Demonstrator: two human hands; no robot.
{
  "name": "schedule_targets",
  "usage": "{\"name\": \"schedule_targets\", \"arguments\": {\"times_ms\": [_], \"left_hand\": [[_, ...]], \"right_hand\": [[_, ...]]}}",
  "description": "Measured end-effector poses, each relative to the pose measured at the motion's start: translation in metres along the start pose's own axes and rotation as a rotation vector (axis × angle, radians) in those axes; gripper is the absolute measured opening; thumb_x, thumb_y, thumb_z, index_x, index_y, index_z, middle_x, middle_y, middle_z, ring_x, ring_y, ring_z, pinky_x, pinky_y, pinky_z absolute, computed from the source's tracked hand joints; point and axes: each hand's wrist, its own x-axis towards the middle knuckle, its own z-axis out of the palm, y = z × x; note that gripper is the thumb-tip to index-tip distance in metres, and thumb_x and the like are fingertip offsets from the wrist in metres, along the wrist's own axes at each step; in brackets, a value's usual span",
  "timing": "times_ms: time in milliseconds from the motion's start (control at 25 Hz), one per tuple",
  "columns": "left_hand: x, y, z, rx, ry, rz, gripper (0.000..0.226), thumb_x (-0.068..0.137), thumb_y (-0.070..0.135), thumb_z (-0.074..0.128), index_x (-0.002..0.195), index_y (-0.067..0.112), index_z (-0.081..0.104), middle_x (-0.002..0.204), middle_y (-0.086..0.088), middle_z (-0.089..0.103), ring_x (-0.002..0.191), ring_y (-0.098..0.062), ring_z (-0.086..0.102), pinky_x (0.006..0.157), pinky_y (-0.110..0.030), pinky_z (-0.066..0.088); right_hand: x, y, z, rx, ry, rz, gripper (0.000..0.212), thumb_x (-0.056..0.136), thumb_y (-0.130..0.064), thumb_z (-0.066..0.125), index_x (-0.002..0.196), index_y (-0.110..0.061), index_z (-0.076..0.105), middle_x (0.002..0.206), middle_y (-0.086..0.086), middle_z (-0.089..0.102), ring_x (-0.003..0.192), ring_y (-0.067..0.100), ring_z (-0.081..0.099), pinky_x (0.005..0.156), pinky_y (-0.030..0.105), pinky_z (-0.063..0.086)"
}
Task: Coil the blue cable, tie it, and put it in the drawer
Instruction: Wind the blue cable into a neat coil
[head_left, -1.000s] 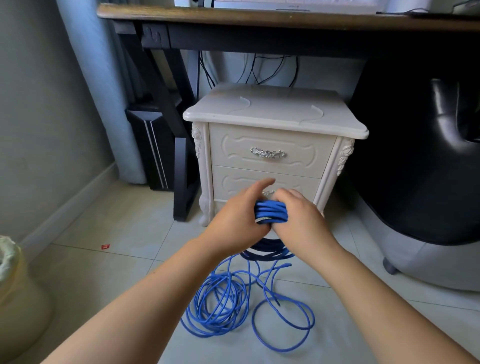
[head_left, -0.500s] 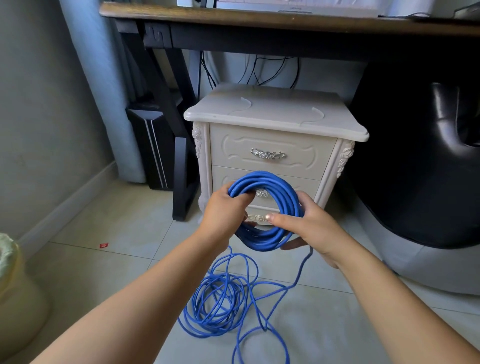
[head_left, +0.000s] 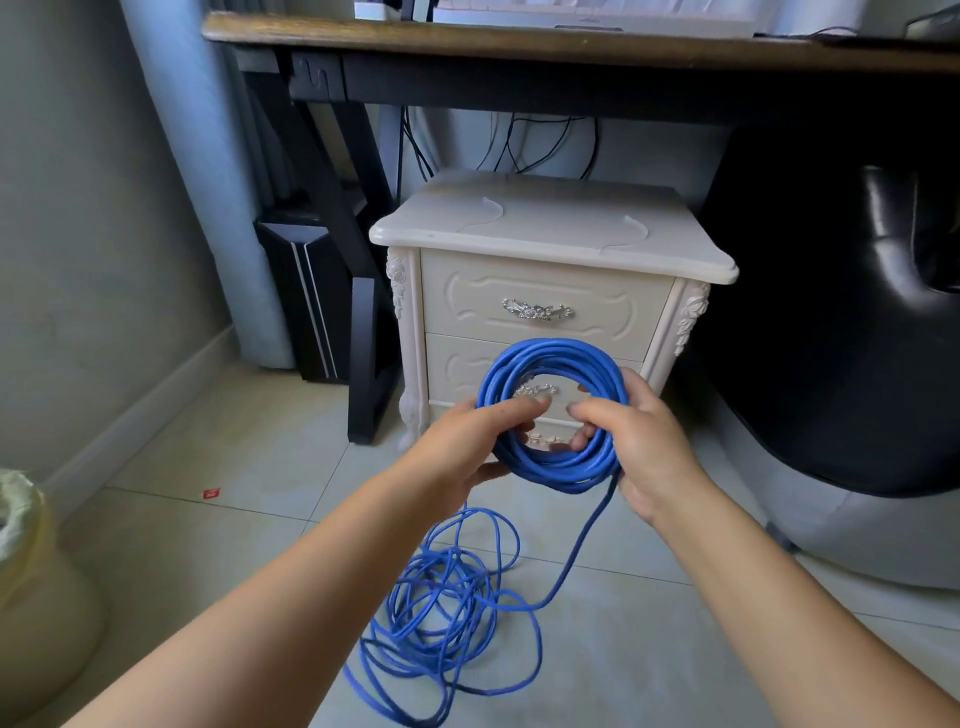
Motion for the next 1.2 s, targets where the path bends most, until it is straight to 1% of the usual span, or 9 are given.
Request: {"name": "schedule_targets", "arguments": {"times_ms": [120, 200, 280, 400, 520, 720, 840, 1040, 1200], "left_hand": [[0.002, 0.007, -0.012, 0.119, -0.006, 0.184, 0.049, 0.079, 0.019, 0.078, 0.123, 0.026, 0.060, 0.106, 0.005, 0.067, 0.093, -0.010, 0.064, 0.078, -0.025, 0.048], [0.003, 0.009, -0.015, 0.345, 0.010, 0.361, 0.066, 0.079, 0.004, 0.074, 0.134, 0.030, 0.052, 0.122, 0.005, 0.061, 0.107, -0.005, 0.062, 0.087, -0.024, 0.052], [0.000, 0.007, -0.014, 0.594, -0.020, 0.513, 0.075, 0.075, -0.003, 0.069, 0.138, 0.031, 0.048, 0.131, 0.005, 0.055, 0.119, -0.002, 0.054, 0.096, -0.020, 0.048], [0.000, 0.000, -0.012, 0.877, -0.088, 0.591, 0.075, 0.074, 0.000, 0.062, 0.141, 0.027, 0.044, 0.119, 0.006, 0.060, 0.101, 0.000, 0.058, 0.082, -0.006, 0.042], [0.001, 0.001, -0.012, 0.991, 0.057, 0.605, 0.048, 0.081, 0.008, 0.060, 0.126, 0.026, 0.054, 0.096, 0.005, 0.068, 0.085, -0.014, 0.060, 0.069, -0.021, 0.044], [0.003, 0.001, -0.007, 0.704, 0.160, 0.571, 0.015, 0.083, 0.008, 0.063, 0.089, 0.021, 0.059, 0.067, 0.007, 0.059, 0.061, -0.014, 0.050, 0.061, -0.034, 0.046], [0.008, 0.003, -0.008, 0.459, 0.249, 0.470, 0.010, 0.085, 0.007, 0.064, 0.090, 0.016, 0.062, 0.066, 0.003, 0.058, 0.058, -0.017, 0.051, 0.063, -0.042, 0.054], [0.010, 0.002, -0.003, 0.025, 0.359, 0.293, 0.011, 0.088, 0.003, 0.060, 0.088, 0.014, 0.061, 0.057, 0.003, 0.046, 0.049, -0.014, 0.043, 0.061, -0.036, 0.052], [0.007, -0.007, 0.011, -0.143, 0.319, 0.183, 0.011, 0.092, 0.005, 0.057, 0.089, 0.015, 0.058, 0.052, 0.003, 0.045, 0.049, -0.017, 0.046, 0.062, -0.037, 0.050]], "right_hand": [[0.001, -0.003, 0.000, -0.250, -0.106, -0.059, 0.027, 0.079, 0.009, 0.058, 0.090, -0.014, 0.062, 0.058, 0.002, 0.051, 0.045, 0.016, 0.049, 0.052, 0.034, 0.051], [0.000, -0.001, 0.003, -0.404, -0.166, -0.088, 0.030, 0.077, 0.006, 0.058, 0.088, -0.021, 0.063, 0.062, -0.001, 0.055, 0.048, 0.017, 0.050, 0.061, 0.041, 0.055], [-0.002, 0.001, 0.007, -0.649, -0.197, -0.183, 0.025, 0.075, -0.003, 0.060, 0.090, -0.023, 0.061, 0.073, -0.001, 0.063, 0.057, 0.018, 0.056, 0.066, 0.038, 0.054], [-0.007, 0.002, 0.016, -0.987, -0.235, -0.326, 0.026, 0.077, -0.017, 0.060, 0.096, -0.034, 0.053, 0.084, -0.008, 0.065, 0.078, 0.019, 0.058, 0.068, 0.034, 0.047], [-0.006, 0.003, 0.019, -0.909, -0.175, -0.322, 0.028, 0.078, -0.021, 0.062, 0.095, -0.033, 0.043, 0.084, -0.008, 0.063, 0.078, 0.020, 0.057, 0.066, 0.033, 0.044], [-0.001, -0.003, 0.007, -0.670, -0.125, -0.222, 0.035, 0.073, -0.023, 0.073, 0.098, -0.033, 0.050, 0.090, -0.003, 0.067, 0.080, 0.018, 0.063, 0.073, 0.030, 0.049], [-0.002, -0.001, 0.000, -0.500, -0.185, -0.118, 0.029, 0.077, -0.032, 0.077, 0.098, -0.033, 0.057, 0.091, 0.002, 0.069, 0.086, 0.023, 0.068, 0.079, 0.040, 0.056], [-0.007, 0.015, 0.010, -0.203, -0.133, -0.048, 0.042, 0.077, -0.031, 0.079, 0.110, -0.041, 0.055, 0.095, -0.006, 0.071, 0.092, 0.014, 0.070, 0.084, 0.048, 0.058], [-0.006, 0.029, 0.019, -0.078, 0.002, -0.050, 0.045, 0.080, -0.017, 0.076, 0.113, -0.038, 0.055, 0.093, -0.003, 0.070, 0.092, 0.018, 0.070, 0.085, 0.035, 0.053]]}}
